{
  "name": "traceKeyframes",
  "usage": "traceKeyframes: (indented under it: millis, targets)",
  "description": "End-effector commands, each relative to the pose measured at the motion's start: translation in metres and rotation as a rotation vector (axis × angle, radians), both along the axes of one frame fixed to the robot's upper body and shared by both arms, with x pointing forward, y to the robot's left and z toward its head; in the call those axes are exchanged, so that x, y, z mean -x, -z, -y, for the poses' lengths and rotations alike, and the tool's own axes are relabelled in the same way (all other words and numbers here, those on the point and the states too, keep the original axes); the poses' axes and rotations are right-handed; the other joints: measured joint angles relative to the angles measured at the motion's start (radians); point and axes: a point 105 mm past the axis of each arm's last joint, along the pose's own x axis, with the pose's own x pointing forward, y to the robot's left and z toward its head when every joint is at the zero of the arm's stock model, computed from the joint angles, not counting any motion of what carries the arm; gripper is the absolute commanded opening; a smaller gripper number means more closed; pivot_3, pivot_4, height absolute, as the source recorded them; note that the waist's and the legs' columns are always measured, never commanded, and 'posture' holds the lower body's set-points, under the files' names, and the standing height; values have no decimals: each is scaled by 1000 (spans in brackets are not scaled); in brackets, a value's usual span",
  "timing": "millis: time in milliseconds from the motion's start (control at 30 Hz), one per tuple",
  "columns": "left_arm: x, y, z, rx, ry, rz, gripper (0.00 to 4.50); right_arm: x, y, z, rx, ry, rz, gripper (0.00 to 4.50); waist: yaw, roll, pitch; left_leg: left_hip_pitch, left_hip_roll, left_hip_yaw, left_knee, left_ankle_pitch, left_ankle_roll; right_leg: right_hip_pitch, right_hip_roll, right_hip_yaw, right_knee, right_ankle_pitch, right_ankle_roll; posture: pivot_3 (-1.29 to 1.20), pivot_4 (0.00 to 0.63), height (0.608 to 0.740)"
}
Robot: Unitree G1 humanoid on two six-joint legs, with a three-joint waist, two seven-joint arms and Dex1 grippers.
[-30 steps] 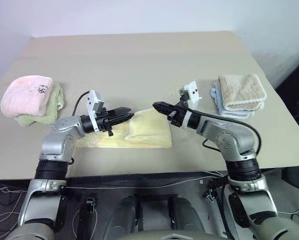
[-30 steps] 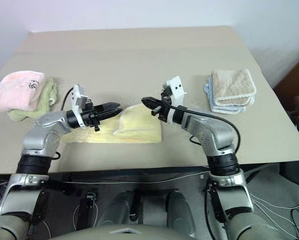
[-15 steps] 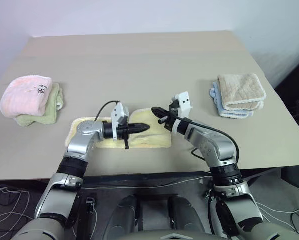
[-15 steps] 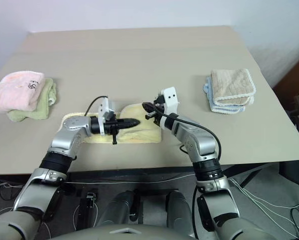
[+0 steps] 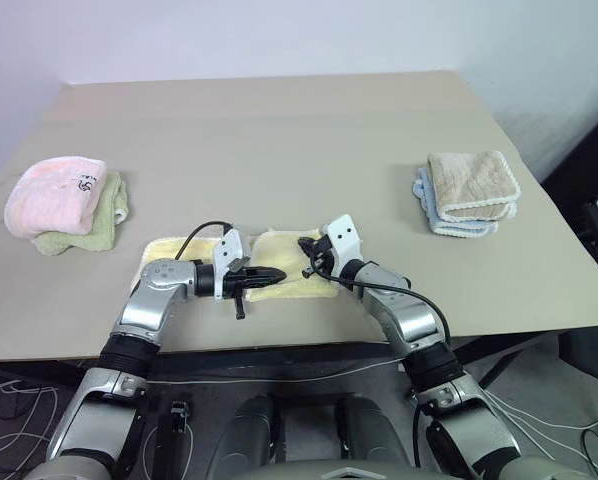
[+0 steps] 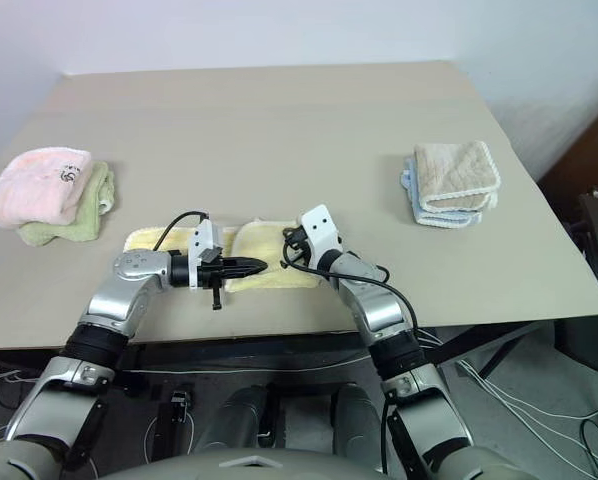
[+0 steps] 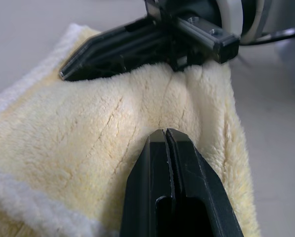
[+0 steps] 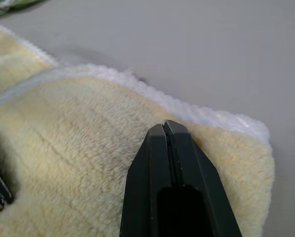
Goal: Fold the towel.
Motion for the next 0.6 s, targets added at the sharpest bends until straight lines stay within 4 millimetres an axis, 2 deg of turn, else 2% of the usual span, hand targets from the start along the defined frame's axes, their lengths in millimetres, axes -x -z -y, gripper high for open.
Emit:
traceKeyframes:
  millis: [33, 167, 233, 400, 500, 600]
  targets:
    - [-1, -32, -8, 100, -33, 77, 69, 8, -1, 3, -14, -83, -64, 0, 4, 0, 0, 0, 0, 0, 0, 0, 0, 0, 0, 0, 0, 0, 0, 0, 150, 740]
    - [9, -61, -30, 185, -98, 153, 960, 17, -38, 6, -38, -190, -11, 892, 6, 0, 0, -5, 0, 0, -1, 1, 2, -4, -2, 0, -1, 2, 3, 0, 150, 740]
    - [12, -68, -36, 201, -134, 149, 1640, 21, -48, 6, -46, -223, -4, 1579, 6, 0, 0, -7, 0, 0, -3, 1, 2, -6, -2, 0, -1, 2, 3, 0, 150, 740]
    - [26, -102, -86, 236, -322, 238, 3332, 37, -77, 1, -11, -402, 18, 3303, 2, 1, 1, -18, 0, 0, -2, 1, 2, -15, -2, 0, 0, 2, 3, 0, 150, 740]
    - [41, -109, -109, 262, -422, 208, 4369, 43, -87, -1, 14, -488, 43, 4342, 5, 1, 1, -19, 0, 0, -2, 1, 2, -16, -3, 0, -1, 2, 3, 0, 150, 740]
    - [60, -97, -128, 189, -524, 154, 4477, 44, -92, -4, 27, -532, 65, 4462, 6, 1, 1, -19, -1, 0, -3, 1, 2, -15, -4, 0, -3, 2, 3, 0, 150, 740]
